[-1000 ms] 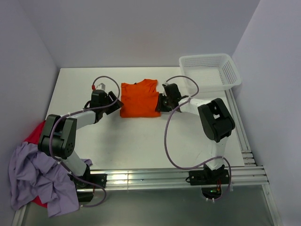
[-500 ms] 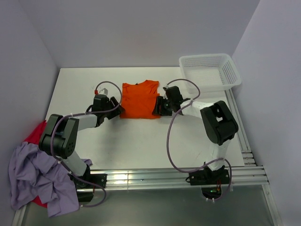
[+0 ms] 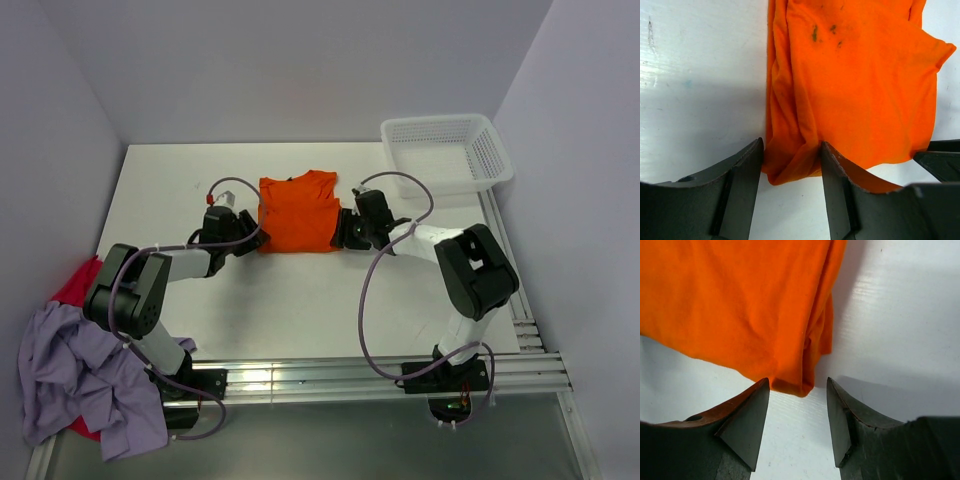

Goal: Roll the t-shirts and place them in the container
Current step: Roll the tshirt

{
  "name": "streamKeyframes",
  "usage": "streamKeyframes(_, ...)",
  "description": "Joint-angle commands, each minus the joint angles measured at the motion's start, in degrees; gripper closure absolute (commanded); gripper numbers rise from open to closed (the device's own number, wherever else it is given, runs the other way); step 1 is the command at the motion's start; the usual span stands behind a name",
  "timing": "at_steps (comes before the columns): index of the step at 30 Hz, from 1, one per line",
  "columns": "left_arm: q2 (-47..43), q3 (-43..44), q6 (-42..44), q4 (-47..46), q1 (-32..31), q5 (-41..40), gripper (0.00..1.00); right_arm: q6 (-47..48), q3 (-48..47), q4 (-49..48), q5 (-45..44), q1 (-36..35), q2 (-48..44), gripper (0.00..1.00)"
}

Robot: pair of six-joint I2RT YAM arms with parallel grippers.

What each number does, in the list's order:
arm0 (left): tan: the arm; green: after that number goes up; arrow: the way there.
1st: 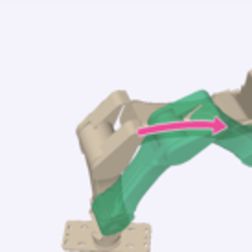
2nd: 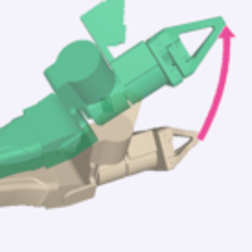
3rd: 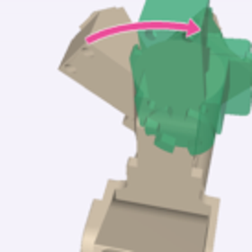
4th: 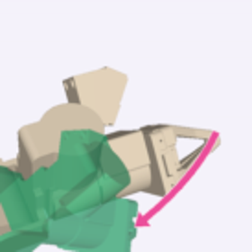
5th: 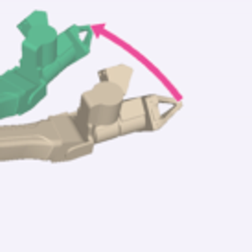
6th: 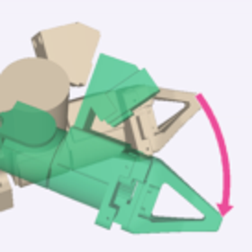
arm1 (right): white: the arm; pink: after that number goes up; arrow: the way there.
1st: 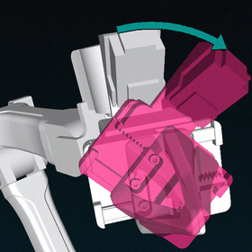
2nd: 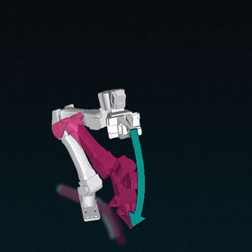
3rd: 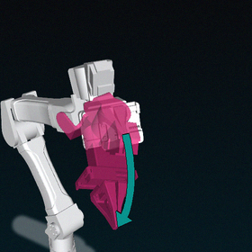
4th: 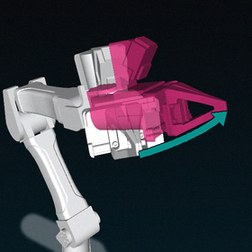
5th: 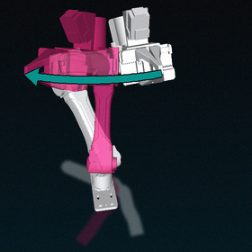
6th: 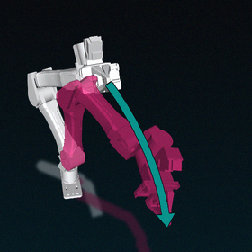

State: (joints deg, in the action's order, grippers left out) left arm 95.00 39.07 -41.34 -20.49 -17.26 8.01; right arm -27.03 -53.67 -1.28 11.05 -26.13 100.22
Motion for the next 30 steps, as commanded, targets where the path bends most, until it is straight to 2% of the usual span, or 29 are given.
streamKeyframes(1, -0.9, -0.6, 0.2, -4.2, -0.8, -1.2, 0.46, 1.0, -0.7, -3.9, -2.2, -0.9, 0.0, 0.43)
streamKeyframes(7, -1.0, -1.9, 0.4, -5.7, -1.5, -3.0, 0.46, 2.8, -3.2, -2.9, -6.0, -2.9, 1.6, 0.44)
streamKeyframes(11, -0.4, -1.6, 0.1, -5.2, -1.7, -2.9, 0.63, 2.5, -3.1, -2.7, -5.7, -3.0, 3.0, 0.56)
streamKeyframes(15, -1.0, -2.2, -0.3, -5.1, -2.7, -3.6, 0.66, 2.0, -1.0, -3.6, -6.9, -4.0, 1.9, 0.61)
streamKeyframes(18, -1.7, -2.9, -0.7, -5.0, -3.8, -4.6, 0.7, 1.5, -0.7, -3.6, -6.7, -4.3, 2.8, 0.81)
streamKeyframes(19, -1.9, -3.0, -0.8, -4.8, -4.1, -4.6, 0.77, 1.1, -0.9, -3.3, -6.5, -4.4, 3.0, 0.95)
streamKeyframes(20, -2.2, -3.0, -0.8, -4.8, -4.4, -4.4, 0.82, 1.1, -0.8, -3.0, -6.5, -4.5, 2.8, 1.0)
streamKeyframes(22, -3.6, -3.6, -1.1, -4.0, -5.1, -4.4, 0.96, 0.6, 0.1, -2.8, -7.0, -5.3, 1.6, 1.0)
streamKeyframes(23, -4.3, -3.9, -1.3, -3.4, -5.4, -4.7, 1.0, 0.4, 0.8, -2.8, -7.4, -5.8, 1.0, 1.0)
streamKeyframes(30, -11.8, -8.5, -2.3, 3.5, -7.4, -4.8, 1.0, -1.6, 11.1, -3.3, -4.5, -7.3, -6.8, 1.0)
